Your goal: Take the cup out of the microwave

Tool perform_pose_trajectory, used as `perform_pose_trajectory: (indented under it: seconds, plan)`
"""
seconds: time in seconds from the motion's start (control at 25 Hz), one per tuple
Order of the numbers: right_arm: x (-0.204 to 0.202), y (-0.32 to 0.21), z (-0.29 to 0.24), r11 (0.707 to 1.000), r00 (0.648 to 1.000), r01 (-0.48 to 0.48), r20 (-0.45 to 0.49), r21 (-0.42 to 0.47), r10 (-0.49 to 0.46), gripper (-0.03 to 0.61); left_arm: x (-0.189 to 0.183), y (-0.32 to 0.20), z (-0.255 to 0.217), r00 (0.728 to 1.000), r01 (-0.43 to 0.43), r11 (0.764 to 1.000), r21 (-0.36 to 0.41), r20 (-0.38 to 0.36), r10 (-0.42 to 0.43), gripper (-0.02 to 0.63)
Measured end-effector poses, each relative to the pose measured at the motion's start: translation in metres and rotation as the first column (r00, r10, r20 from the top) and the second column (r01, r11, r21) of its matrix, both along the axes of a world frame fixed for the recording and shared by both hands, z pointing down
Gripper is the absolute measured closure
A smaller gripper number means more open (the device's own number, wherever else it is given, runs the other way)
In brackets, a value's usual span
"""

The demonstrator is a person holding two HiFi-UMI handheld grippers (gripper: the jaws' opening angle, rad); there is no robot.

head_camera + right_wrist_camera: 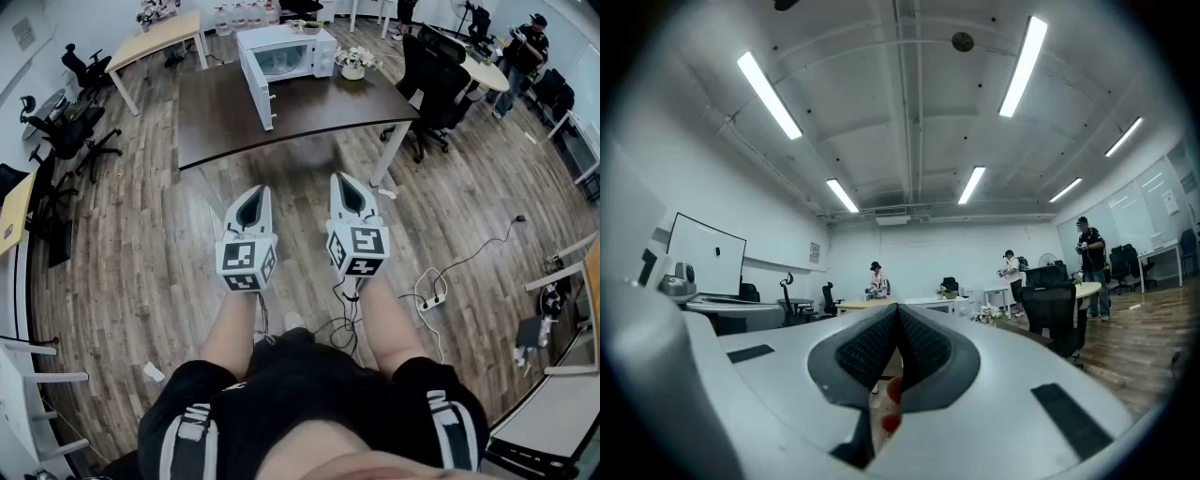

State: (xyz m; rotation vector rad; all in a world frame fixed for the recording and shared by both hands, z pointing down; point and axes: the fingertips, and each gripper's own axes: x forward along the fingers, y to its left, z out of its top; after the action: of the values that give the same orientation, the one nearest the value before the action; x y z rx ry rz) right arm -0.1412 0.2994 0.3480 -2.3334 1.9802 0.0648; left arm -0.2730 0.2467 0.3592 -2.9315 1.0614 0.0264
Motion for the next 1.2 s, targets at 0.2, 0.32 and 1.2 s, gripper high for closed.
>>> perform_pose_trajectory:
  seconds: [0.2,0.32,1.2]
  plan:
    - [0.002,0.013,0.002,1.0,1.0,-0.009,0.012,0.003,0.009,0.58,0.003,0.015,0.003,1.0,-0.006,1.0,0.009,0.002,0.006,0.614]
    - [0.002,0.014,0.006,1.0,0.999,0.001,0.05,0.024,-0.002,0.58,0.0,0.015,0.007,1.0,-0.001,1.0,0.004,0.01,0.001,0.612]
    - [0.037,-0.099,-0.013,0.999,1.0,-0.023,0.002,0.049,0.023,0.579,0.039,-0.101,-0.011,1.0,-0.022,1.0,0.021,-0.014,0.023,0.612]
